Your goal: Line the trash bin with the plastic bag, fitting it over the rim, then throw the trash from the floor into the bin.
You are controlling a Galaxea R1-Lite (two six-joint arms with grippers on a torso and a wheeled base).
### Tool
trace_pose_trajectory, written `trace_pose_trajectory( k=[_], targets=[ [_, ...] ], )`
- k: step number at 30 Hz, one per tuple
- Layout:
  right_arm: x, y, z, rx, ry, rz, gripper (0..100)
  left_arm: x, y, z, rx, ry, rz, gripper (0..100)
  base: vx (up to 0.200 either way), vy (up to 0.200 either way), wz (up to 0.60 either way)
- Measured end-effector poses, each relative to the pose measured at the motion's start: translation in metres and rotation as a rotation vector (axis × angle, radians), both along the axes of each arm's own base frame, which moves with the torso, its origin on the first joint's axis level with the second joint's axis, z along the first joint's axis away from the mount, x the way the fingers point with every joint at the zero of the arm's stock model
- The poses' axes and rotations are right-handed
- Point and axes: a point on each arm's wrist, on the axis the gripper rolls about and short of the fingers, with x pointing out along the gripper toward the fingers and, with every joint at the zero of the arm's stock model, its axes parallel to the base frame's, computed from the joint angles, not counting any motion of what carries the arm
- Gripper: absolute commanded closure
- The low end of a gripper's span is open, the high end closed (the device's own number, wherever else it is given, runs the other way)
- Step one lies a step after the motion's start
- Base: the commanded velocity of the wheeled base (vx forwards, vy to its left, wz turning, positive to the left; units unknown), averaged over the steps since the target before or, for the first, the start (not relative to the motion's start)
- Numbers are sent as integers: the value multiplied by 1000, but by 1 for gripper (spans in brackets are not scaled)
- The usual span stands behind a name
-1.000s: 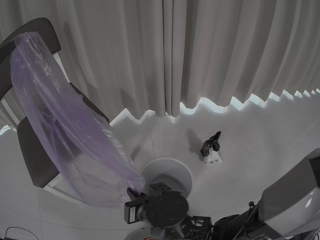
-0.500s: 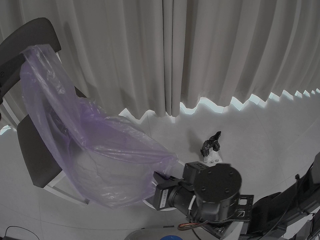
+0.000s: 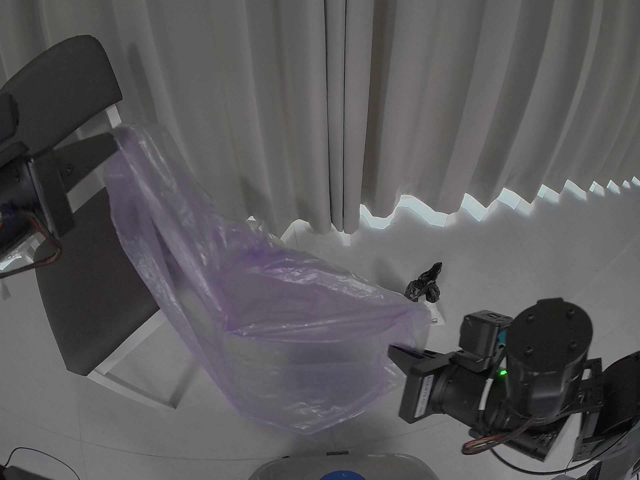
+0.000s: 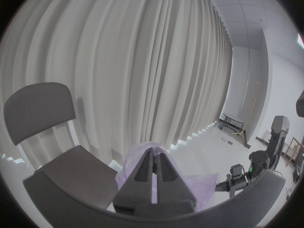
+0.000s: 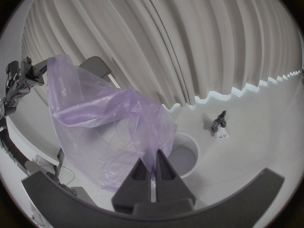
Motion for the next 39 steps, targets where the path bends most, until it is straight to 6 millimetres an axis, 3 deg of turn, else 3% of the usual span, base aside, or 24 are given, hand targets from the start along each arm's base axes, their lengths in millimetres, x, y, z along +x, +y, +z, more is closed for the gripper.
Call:
trace_pose_trajectory(
  k=[11,23,30,34,39],
  targets=[
    [-15,-44,12,-27,38,-36,100,18,-25,-12,-14,73,-104,100,-36,0,0],
    [-16,-50,19,3,27,-46,100,23,-31,-24,2,117,-155,100,-200,0,0],
    [-8,-53,19,17,49,-34,100,28,-34,-27,-16,95,-155,100,0,0,0],
    [0,-57,20,19,61,-30,100,41,-42,-28,-104,48,-139,100,0,0,0],
    [17,-61,21,9,68,-29,100,72,-60,-50,-159,114,-58,100,0,0,0]
  ],
)
